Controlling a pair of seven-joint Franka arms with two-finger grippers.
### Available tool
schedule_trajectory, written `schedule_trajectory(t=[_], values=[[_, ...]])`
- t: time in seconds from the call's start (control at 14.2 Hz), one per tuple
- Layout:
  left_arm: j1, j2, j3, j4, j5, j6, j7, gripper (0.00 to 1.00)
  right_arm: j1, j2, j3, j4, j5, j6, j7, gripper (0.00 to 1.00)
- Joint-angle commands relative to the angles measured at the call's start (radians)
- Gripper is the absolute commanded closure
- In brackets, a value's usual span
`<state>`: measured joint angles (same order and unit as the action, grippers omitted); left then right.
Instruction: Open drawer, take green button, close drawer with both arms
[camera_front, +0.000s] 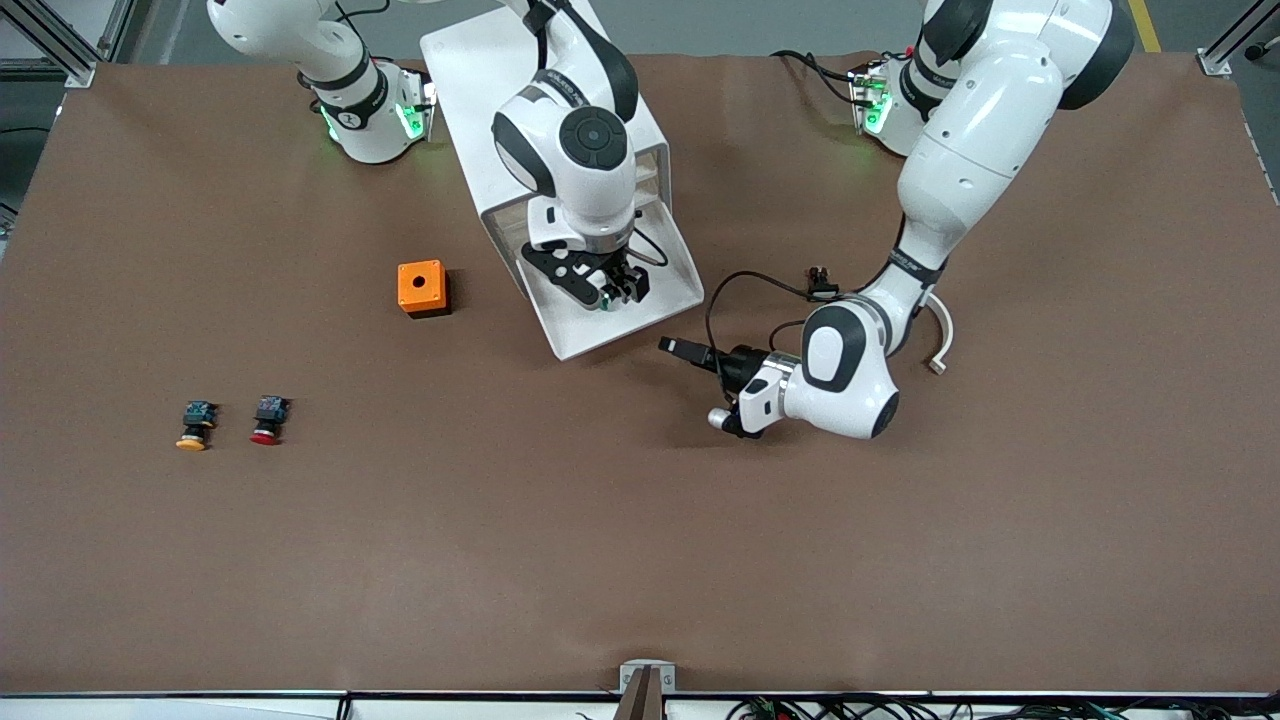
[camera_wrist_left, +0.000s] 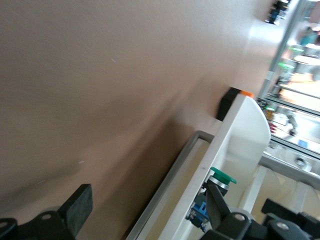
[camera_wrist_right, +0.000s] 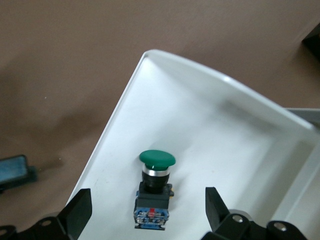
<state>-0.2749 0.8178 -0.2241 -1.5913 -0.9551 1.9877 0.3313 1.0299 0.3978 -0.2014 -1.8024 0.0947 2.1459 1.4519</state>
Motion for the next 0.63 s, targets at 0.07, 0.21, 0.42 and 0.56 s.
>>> schedule_trajectory(t=[0.07,0.21,0.42,0.56], values=[[-0.001,-0.081,0.0,0.049,0.291,0.007,-0.295,0.0,0.007,0.024,-0.009,-0.003,0.023,0.019,-0.059,0.0],[-0.017,-0.127,-0.007,0.071,0.482,0.007,-0.441,0.0,0.007,0.033,-0.007,-0.003,0.039,0.02,-0.067,0.0],[-0.015,-0.152,-0.011,0.09,0.64,0.007,-0.523,0.0,-0.002,0.052,-0.007,-0.003,0.054,0.02,-0.132,0.0],[-0.012,-0.163,-0.008,0.103,0.7,-0.028,-0.525,0.0,-0.011,0.055,-0.009,-0.003,0.127,0.02,-0.204,0.0]])
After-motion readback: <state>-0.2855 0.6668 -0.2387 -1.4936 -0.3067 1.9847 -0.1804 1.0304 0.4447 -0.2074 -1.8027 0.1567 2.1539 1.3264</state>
